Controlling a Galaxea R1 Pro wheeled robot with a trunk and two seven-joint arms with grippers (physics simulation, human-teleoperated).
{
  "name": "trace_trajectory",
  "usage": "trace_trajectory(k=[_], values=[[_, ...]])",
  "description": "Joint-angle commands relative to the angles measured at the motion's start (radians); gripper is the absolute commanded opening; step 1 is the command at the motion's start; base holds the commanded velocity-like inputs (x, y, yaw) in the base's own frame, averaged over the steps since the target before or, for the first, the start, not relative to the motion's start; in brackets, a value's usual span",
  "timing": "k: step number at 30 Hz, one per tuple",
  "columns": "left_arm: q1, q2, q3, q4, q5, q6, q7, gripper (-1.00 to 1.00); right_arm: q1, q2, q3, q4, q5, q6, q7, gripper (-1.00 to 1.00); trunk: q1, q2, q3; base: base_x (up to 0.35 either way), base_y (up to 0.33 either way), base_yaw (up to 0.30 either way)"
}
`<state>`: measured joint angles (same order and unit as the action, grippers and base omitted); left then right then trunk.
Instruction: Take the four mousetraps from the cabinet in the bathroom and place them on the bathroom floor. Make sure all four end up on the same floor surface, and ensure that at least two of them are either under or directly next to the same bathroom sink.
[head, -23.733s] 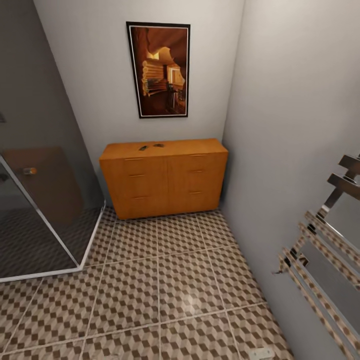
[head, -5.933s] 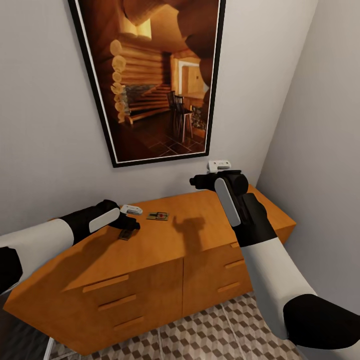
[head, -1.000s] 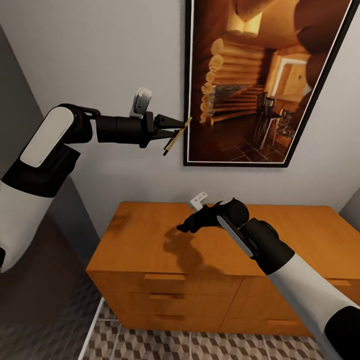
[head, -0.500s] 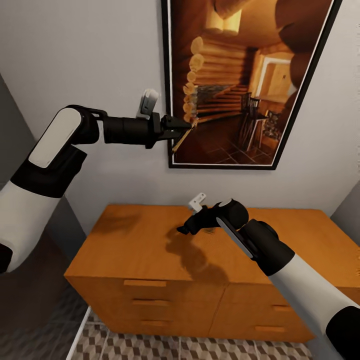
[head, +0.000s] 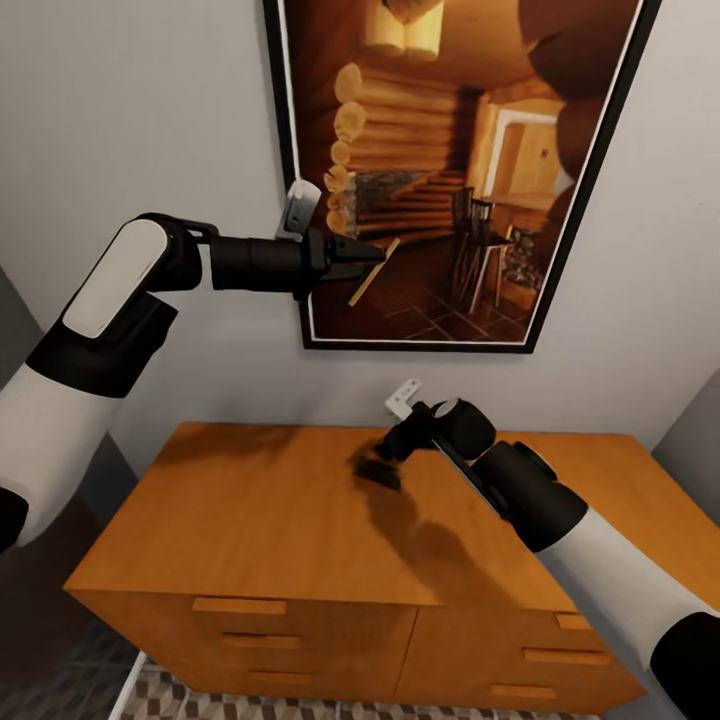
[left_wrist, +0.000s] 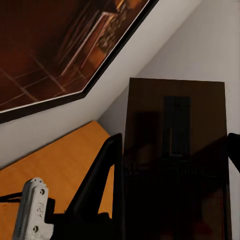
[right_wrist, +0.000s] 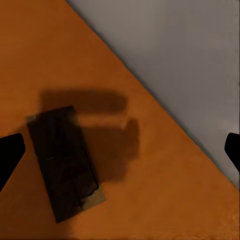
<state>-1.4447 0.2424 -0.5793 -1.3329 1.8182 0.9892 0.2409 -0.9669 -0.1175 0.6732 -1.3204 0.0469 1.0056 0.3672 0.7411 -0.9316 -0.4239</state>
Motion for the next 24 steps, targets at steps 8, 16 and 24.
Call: trace_trajectory(k=[8, 16, 24], values=[[0.004, 0.000, 0.000, 0.000, -0.002, 0.000, 0.001, -1.00, -0.001, 0.000, 0.091, 0.058, 0.129, 0.003, 0.057, 1.00, 0.000, 0.000, 0.000, 0.006, -0.006, 0.000], [0.004, -0.002, -0.001, -0.002, -0.002, 0.000, 0.001, -1.00, -0.001, 0.000, 0.154, 0.116, 0.138, -0.008, 0.232, 1.00, 0.000, 0.000, 0.000, 0.000, 0.000, 0.000], [0.004, -0.003, -0.001, -0.002, -0.001, 0.000, 0.001, -1.00, -0.001, 0.001, 0.157, 0.116, 0.142, -0.012, 0.348, 1.00, 0.000, 0.000, 0.000, 0.000, 0.000, 0.000]])
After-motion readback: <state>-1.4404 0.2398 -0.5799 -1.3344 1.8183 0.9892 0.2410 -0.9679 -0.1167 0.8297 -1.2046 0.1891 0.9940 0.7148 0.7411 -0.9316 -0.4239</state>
